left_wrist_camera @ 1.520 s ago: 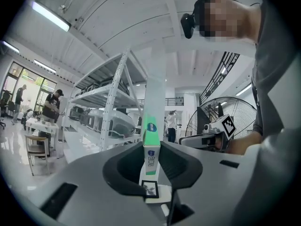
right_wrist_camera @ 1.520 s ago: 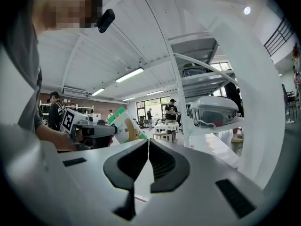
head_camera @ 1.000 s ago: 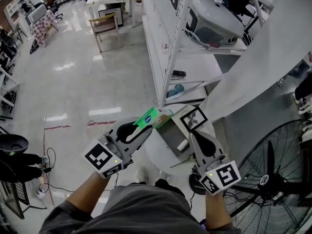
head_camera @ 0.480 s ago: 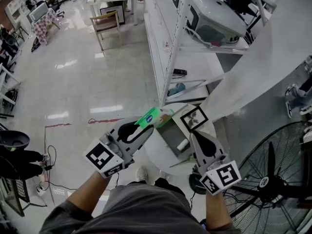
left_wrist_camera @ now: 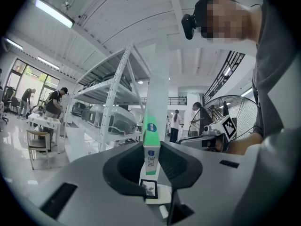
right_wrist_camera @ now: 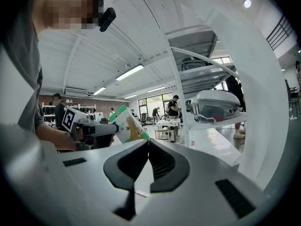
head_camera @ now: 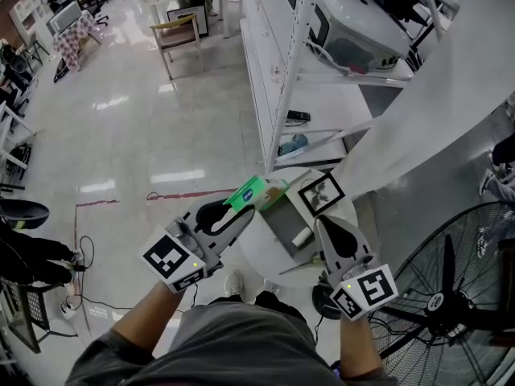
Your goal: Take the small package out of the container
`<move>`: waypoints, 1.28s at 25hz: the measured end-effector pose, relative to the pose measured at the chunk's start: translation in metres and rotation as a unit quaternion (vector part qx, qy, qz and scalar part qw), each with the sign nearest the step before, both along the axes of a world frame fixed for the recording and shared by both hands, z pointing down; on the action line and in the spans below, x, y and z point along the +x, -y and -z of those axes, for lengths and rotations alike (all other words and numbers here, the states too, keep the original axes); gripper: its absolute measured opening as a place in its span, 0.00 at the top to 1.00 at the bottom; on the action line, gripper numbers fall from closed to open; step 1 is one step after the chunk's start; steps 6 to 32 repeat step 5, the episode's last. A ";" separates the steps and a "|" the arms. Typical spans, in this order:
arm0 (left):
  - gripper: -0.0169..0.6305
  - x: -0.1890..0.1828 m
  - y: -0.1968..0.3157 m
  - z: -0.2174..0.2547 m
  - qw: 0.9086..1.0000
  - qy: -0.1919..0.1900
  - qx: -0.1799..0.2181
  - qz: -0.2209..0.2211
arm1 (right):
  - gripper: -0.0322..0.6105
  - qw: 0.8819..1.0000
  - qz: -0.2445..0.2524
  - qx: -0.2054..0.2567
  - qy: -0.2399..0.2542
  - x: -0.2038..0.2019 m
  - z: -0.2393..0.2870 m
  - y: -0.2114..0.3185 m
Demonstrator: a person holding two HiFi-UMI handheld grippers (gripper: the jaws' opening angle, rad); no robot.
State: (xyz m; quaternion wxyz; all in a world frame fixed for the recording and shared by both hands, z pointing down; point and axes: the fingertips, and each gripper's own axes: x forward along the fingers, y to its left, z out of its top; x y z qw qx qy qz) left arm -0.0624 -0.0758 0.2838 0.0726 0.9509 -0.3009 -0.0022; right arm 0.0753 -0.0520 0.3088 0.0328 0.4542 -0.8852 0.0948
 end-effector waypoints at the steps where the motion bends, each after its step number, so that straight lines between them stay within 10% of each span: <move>1: 0.82 0.001 0.000 0.000 1.000 -0.001 -0.001 0.001 | 0.92 1.000 0.000 -0.001 0.000 0.001 -0.001 0.000; 32: 0.82 0.003 0.000 0.000 1.000 -0.004 -0.003 0.002 | 0.92 1.000 0.002 -0.002 0.001 0.002 -0.002 0.001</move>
